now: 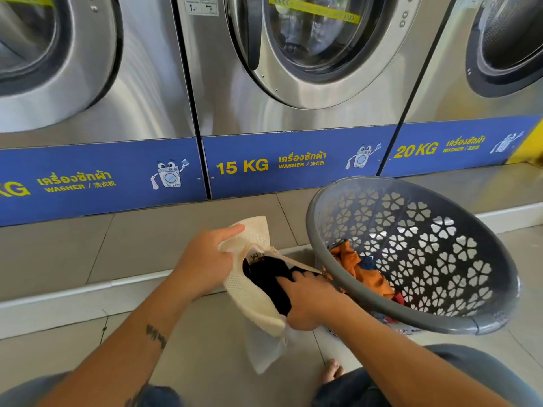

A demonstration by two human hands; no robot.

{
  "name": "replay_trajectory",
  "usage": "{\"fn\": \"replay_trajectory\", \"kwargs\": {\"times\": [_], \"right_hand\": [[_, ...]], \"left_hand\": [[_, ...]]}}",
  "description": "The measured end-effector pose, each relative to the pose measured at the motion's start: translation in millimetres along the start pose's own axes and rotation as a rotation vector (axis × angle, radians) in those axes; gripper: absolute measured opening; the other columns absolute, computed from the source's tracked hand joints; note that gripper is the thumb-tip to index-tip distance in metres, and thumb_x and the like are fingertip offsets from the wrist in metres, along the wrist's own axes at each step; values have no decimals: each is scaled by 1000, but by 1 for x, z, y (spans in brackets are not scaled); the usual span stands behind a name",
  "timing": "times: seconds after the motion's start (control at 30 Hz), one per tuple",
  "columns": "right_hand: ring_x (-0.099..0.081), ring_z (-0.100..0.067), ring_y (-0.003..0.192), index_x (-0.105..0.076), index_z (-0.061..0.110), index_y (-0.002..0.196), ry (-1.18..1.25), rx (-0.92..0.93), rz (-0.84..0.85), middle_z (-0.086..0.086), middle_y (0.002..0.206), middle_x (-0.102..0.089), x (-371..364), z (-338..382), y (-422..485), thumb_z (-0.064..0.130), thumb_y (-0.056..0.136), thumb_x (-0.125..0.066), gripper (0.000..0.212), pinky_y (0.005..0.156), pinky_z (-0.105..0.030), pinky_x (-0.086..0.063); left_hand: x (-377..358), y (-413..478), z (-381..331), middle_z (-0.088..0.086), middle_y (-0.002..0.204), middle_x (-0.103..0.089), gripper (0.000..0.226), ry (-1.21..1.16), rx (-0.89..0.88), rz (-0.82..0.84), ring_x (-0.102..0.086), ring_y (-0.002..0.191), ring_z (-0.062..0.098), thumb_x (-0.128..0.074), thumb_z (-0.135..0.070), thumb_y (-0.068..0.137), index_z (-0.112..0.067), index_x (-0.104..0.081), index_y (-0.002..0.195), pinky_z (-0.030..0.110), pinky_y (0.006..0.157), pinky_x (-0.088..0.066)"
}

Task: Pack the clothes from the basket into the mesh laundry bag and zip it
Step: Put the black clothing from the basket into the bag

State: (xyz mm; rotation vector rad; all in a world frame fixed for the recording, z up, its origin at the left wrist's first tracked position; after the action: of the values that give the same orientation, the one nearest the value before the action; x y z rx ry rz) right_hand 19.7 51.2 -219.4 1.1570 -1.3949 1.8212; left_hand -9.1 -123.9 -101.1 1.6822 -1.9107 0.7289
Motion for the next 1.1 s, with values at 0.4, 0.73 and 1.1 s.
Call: {"fn": "replay_trajectory", "kwargs": {"times": [0.4, 0.73, 1.1], "right_hand": [[-63, -35, 105, -51, 16, 125, -102, 91, -192, -10, 116, -64, -18, 12, 4, 17, 88, -64, 39, 78, -43, -51], [-22, -31, 147, -20, 32, 157, 65, 62, -124, -3, 157, -29, -41, 9, 22, 37, 85, -59, 82, 116, -50, -27], [12, -46, 152, -2, 33, 161, -246, -55, 263, -16, 167, -2, -88, -18, 11, 49, 85, -52, 92, 117, -72, 6]], "left_hand": [[-79, -7, 78, 6, 153, -39, 60, 321, 130, 296, -44, 134, 27, -56, -19, 93, -26, -38, 150, 34, 105, -41], [-82, -4, 78, -1, 163, -16, 76, 273, 98, 308, -18, 148, 22, -52, -12, 91, -24, -17, 156, 34, 117, -26], [-112, -9, 74, -15, 147, -34, 60, 262, -26, 390, -43, 128, 20, -42, -8, 95, -47, -45, 141, 35, 102, -43]]}}
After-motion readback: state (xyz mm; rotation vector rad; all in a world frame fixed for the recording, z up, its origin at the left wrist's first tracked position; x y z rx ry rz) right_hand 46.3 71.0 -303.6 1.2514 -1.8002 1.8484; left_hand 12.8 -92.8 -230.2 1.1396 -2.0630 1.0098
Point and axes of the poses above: each hand's wrist, its own y-axis towards the middle knuckle, its own x-axis out of the back of the hand, z = x × y, the point moved 10 cm from there along y, towards the middle knuckle
